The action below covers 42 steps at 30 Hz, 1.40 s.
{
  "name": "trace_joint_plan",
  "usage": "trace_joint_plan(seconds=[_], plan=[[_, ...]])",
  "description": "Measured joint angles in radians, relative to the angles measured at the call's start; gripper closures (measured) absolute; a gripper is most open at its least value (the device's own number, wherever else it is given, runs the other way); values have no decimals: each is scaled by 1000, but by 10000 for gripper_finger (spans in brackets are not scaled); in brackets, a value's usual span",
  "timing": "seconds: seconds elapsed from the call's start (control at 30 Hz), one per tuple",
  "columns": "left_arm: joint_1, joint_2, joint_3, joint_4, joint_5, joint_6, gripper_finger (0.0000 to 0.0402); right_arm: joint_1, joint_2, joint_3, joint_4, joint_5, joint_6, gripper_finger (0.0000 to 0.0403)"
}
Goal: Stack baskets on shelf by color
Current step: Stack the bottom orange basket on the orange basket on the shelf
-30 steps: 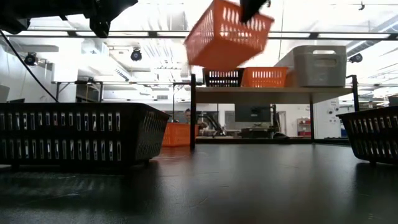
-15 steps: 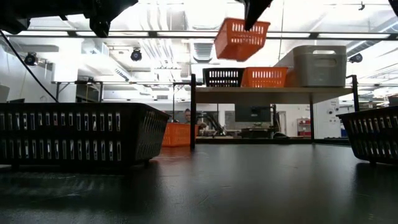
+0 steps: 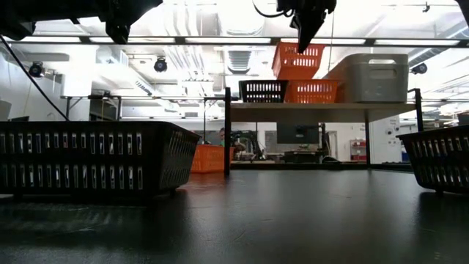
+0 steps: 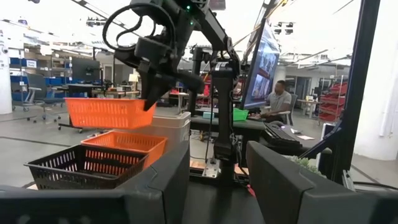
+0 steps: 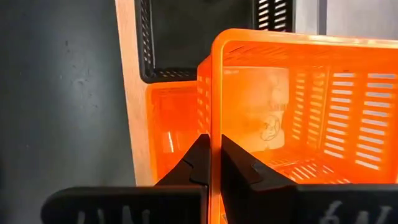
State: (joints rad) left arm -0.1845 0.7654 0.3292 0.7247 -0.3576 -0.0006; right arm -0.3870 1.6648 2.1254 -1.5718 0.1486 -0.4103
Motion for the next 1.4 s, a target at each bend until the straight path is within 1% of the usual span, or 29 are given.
trace_joint_plan(seconds=[0.2,0.4,0.7,1.07,1.23,1.4], plan=[[0,-1,0,0,0,0,258,0,-4,-6,2,-1,43,394],[0,0,0,0,0,0,258,0,-4,-46,1,1,75,394],[0,0,0,0,0,0,258,0,-2,-113,2,10,79,394],[0,0,0,0,0,0,258,0,-2,-154,3,10,83,394],[0,0,0,0,0,0,258,3,-2,-154,3,-1,77,394],[0,0,0,0,0,7,258,5,-2,-155,0,-56,62,394]])
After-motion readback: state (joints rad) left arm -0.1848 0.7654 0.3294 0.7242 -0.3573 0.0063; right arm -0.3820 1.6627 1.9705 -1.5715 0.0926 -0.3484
